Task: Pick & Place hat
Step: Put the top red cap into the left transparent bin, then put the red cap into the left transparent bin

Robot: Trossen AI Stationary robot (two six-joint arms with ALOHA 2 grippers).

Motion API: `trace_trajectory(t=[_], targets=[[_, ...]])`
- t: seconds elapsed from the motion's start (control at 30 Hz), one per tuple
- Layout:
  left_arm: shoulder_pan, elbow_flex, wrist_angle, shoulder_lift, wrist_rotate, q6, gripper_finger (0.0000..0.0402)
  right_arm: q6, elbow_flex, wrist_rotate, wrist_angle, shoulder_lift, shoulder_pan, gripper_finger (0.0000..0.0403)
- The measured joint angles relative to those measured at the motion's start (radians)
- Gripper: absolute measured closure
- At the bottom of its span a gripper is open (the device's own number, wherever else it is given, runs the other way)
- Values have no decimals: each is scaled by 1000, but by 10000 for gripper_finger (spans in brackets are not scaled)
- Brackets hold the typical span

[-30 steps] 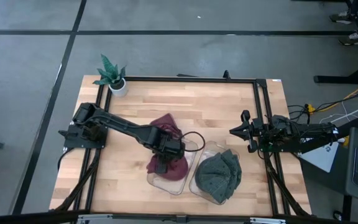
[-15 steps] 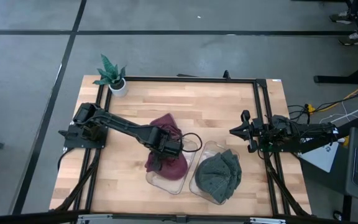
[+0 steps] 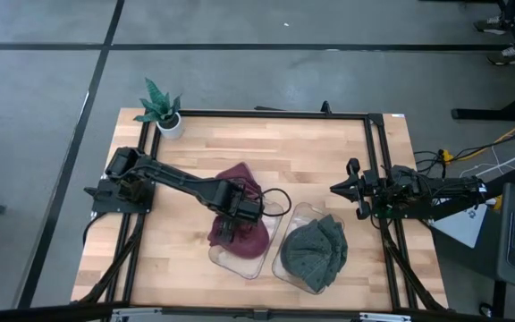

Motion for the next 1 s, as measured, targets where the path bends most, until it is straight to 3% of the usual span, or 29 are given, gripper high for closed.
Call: trace_trajectory(t=[0.5, 0.8, 1.0], targets=[[0, 11, -1, -165, -89, 0, 182, 0, 0, 0, 0, 0, 0, 369], [18, 12, -63, -291, -233, -4, 182, 0, 0, 0, 0, 0, 0, 369], [57, -60, -30, -410, -274, -73, 182, 0, 0, 0, 0, 0, 0, 369]])
